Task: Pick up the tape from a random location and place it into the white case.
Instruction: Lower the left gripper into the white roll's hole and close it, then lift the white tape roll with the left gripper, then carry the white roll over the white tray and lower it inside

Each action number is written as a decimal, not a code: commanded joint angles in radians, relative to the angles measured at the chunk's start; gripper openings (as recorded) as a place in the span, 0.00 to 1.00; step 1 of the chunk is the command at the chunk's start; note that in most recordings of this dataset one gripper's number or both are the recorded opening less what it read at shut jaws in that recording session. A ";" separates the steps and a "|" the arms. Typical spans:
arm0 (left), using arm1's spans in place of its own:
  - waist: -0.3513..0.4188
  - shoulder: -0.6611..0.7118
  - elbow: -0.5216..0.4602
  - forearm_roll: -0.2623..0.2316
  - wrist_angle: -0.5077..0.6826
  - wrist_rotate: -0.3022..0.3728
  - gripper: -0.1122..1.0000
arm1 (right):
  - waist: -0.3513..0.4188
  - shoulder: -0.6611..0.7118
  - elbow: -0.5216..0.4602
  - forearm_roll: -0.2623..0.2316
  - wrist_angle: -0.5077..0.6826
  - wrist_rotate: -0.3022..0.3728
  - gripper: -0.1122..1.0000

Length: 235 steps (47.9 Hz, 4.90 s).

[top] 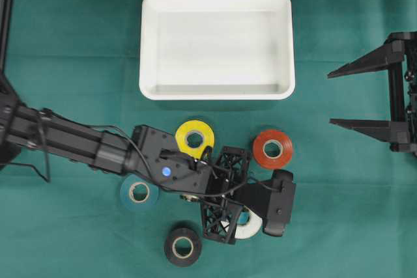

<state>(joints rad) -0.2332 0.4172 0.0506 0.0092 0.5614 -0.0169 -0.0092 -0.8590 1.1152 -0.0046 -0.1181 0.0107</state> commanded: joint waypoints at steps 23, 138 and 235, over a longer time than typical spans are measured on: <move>-0.002 -0.258 -0.046 0.000 0.112 0.000 0.32 | 0.000 0.002 -0.025 0.000 0.014 0.002 0.92; 0.041 -0.396 -0.087 0.005 0.209 0.002 0.32 | 0.000 0.002 -0.025 0.002 0.017 0.002 0.92; 0.571 -0.413 -0.058 0.005 0.287 0.008 0.32 | -0.002 0.000 -0.034 -0.011 0.075 -0.006 0.92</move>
<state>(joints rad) 0.3344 0.0460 0.0061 0.0107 0.8529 -0.0092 -0.0092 -0.8621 1.1121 -0.0138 -0.0399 0.0061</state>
